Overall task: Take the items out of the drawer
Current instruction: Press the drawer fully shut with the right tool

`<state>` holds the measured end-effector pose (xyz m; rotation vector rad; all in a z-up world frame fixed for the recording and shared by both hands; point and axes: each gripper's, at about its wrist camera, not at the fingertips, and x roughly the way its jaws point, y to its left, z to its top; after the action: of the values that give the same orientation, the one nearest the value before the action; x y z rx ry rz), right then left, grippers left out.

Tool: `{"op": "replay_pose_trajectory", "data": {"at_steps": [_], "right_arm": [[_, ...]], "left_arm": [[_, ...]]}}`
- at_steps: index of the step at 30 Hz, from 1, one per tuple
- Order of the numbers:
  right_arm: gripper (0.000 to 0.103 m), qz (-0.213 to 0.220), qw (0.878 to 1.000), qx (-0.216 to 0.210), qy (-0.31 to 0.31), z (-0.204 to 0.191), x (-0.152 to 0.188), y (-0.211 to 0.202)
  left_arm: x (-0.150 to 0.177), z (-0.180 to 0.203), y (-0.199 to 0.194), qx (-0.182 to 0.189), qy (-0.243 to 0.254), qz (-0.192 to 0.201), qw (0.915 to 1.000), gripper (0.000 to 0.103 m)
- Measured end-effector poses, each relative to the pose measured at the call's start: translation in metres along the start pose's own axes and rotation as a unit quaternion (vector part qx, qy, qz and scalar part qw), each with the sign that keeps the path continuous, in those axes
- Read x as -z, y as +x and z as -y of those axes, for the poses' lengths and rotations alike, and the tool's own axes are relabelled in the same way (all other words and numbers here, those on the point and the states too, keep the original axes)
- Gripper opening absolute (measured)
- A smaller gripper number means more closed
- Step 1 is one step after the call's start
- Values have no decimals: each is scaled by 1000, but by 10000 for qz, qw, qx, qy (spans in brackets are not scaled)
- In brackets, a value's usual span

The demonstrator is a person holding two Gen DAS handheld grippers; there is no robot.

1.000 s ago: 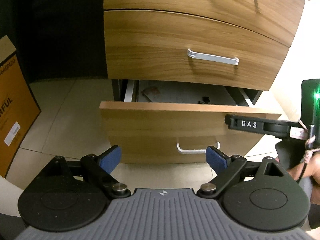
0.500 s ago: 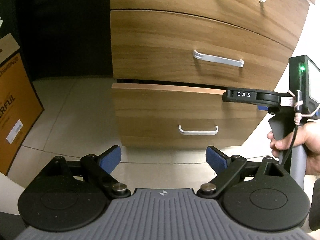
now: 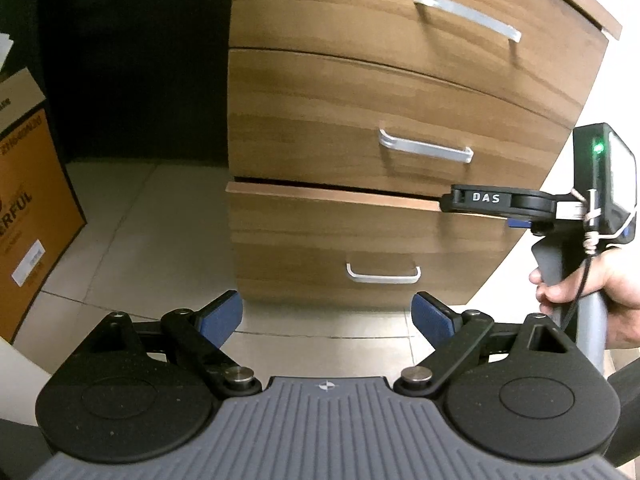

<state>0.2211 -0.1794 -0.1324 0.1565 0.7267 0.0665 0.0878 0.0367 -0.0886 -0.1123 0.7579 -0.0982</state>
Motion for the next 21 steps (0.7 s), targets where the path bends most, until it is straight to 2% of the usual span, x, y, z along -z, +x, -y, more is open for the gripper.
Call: {"op": "replay_pose_trajectory", "data": {"at_steps": [13, 21], "right_arm": [[103, -5, 9998, -104, -165, -8, 4, -62], [103, 62, 9995, -168, -273, -4, 9, -107]], "left_arm": [[-16, 8, -30, 268, -56, 271, 9993, 93], [-17, 10, -59, 247, -122, 387, 9989, 93]]}}
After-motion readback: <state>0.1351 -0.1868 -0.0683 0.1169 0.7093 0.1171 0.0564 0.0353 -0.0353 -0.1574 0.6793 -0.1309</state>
